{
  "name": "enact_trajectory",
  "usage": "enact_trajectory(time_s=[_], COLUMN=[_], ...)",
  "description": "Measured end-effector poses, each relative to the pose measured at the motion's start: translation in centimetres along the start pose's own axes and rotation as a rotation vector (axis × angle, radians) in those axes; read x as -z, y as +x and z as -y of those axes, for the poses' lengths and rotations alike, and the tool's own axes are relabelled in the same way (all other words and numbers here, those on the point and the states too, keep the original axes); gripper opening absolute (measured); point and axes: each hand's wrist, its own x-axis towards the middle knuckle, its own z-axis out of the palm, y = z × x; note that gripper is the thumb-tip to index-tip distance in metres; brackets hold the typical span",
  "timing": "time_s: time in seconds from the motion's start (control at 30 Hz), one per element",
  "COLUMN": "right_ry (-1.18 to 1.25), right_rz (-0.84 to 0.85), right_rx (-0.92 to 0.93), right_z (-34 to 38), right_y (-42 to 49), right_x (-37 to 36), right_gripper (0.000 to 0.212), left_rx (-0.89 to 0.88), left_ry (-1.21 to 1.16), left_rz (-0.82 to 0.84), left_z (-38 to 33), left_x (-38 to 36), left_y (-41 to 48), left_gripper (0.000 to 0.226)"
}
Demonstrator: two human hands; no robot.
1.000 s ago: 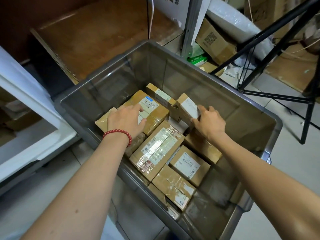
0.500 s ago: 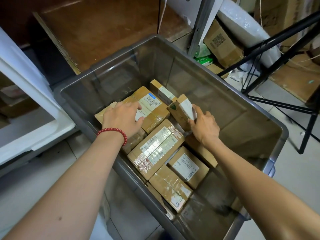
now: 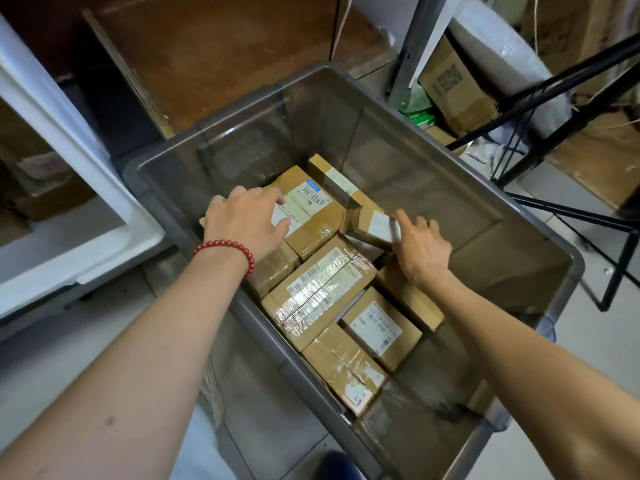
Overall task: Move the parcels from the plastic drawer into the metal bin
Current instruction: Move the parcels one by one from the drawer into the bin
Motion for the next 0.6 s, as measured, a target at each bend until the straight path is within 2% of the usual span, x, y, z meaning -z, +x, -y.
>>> enact_trajectory(time_s=[0.1, 0.2, 0.33, 0.37, 0.43, 0.5, 0.53, 0.6], right_ry=[-0.077, -0.047, -0.114, -0.138, -0.120, 0.082, 0.238, 0.499], right_rz=[-0.026, -0.093, -0.075, -0.018, 0.275, 0.563, 0.585, 0.458], right_rx=[0.155, 0.252, 0.377, 0.423, 0.471, 0.393, 0.313, 0.143], right_z=[-1.0, -2.5, -2.3, -1.9, -0.9, 0.3, 0.9, 2.5], right_y=[-0.8, -1.9, -2.7, -2.9, -3.2, -3.5, -3.7, -4.5], right_x=[0.4, 0.8, 2.6, 2.6, 1.7, 0.3, -0.2, -1.3], right_gripper=[0.055, 0.055, 0.052, 0.051, 0.048, 0.037, 0.033, 0.037], left_rx=[0.008, 0.006, 0.059, 0.065, 0.049, 0.007, -0.012, -0.024], left_ry=[0.014, 0.024, -0.011, -0.015, -0.014, -0.001, 0.008, 0.014], left_rz=[-0.024, -0.078, -0.052, -0.054, -0.064, -0.067, -0.068, -0.079], left_z=[0.2, 1.0, 1.6, 1.6, 1.3, 1.0, 1.0, 1.3], left_x=[0.7, 1.0, 1.3, 1.3, 1.5, 1.5, 1.4, 1.2], left_y=[-0.6, -1.2, -1.9, -2.1, -2.3, -2.4, -2.5, -2.8], left_gripper=[0.044, 0.043, 0.042, 0.042, 0.041, 0.042, 0.042, 0.041])
